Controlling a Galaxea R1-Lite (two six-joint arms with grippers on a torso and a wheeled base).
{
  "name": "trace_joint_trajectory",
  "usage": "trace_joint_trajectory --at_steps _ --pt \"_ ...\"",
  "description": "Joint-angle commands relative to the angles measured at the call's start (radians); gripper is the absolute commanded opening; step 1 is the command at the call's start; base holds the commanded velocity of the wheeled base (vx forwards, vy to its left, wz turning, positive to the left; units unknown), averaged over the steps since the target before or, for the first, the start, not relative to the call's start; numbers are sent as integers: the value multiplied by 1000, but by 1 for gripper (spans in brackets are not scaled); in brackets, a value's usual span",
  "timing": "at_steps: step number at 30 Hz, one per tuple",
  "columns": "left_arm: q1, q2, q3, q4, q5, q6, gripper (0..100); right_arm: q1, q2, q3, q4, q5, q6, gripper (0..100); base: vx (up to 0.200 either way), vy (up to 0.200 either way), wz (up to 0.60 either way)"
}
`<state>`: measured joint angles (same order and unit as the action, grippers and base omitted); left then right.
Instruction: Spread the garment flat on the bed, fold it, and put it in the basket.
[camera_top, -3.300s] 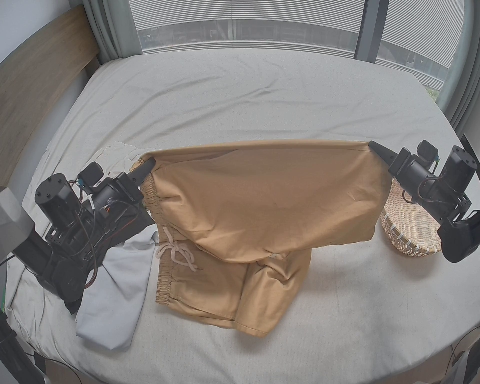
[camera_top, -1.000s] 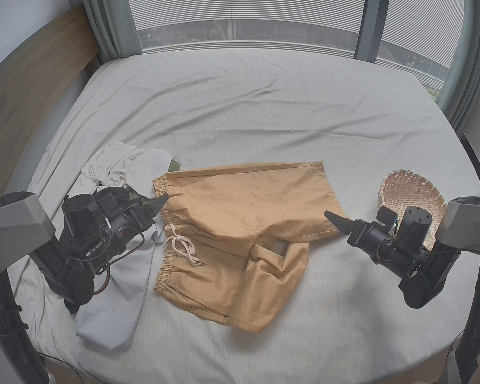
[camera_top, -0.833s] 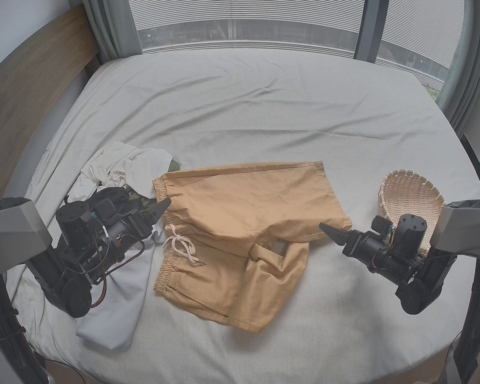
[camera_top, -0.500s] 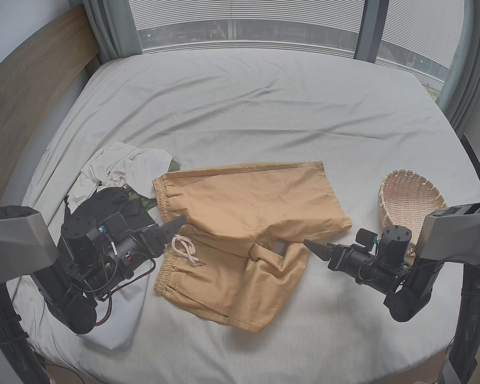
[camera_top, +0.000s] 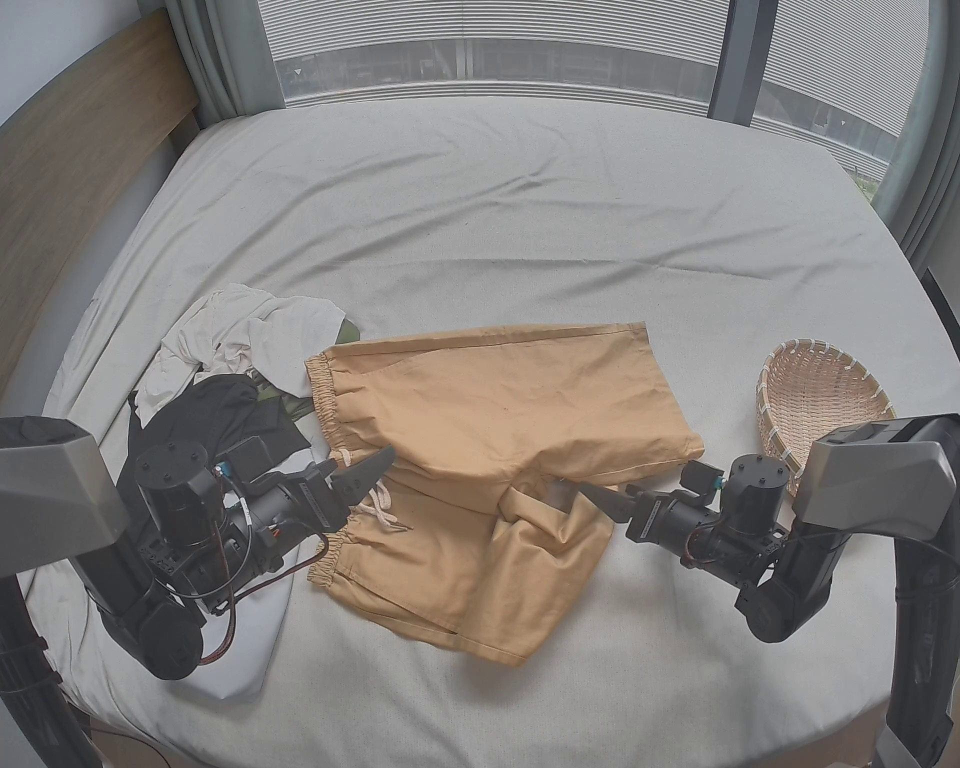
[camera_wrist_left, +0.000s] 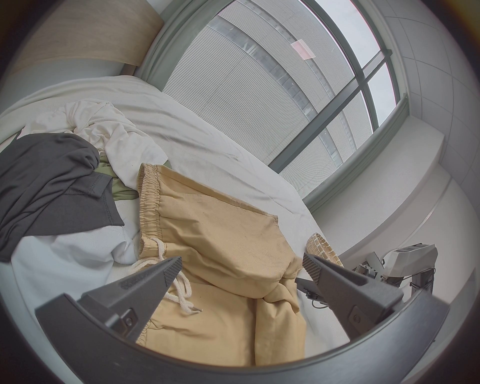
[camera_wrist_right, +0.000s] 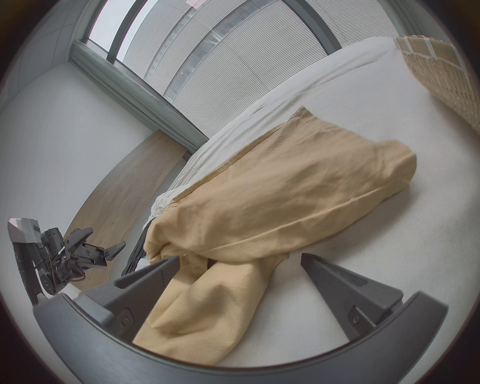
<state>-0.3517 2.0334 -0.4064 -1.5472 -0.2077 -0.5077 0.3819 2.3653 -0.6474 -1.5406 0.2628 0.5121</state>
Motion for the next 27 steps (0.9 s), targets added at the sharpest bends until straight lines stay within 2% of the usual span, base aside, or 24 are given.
trace_joint_trajectory --at_steps 1,6,7,10,15,16,27 --pt "0 -1 8 -1 1 0 100 40 9 32 1 1 3 100 0 0 0" --pt "2 2 8 -1 2 1 100 68 -21 92 -1 0 5 100 0 0 0" --pt "2 4 8 -1 2 5 100 66 -32 123 -1 -36 5 100 0 0 0" --pt "2 4 9 -1 2 5 100 66 -32 135 -1 -68 8 100 0 0 0" --pt "2 4 9 -2 4 6 100 77 -32 152 -1 -73 60 100 0 0 0" --pt "2 4 11 -2 4 5 100 80 -31 154 -1 -73 65 0 0 0 0" --pt "3 5 15 -2 4 5 100 94 -51 154 -1 -74 101 0 0 0 0"
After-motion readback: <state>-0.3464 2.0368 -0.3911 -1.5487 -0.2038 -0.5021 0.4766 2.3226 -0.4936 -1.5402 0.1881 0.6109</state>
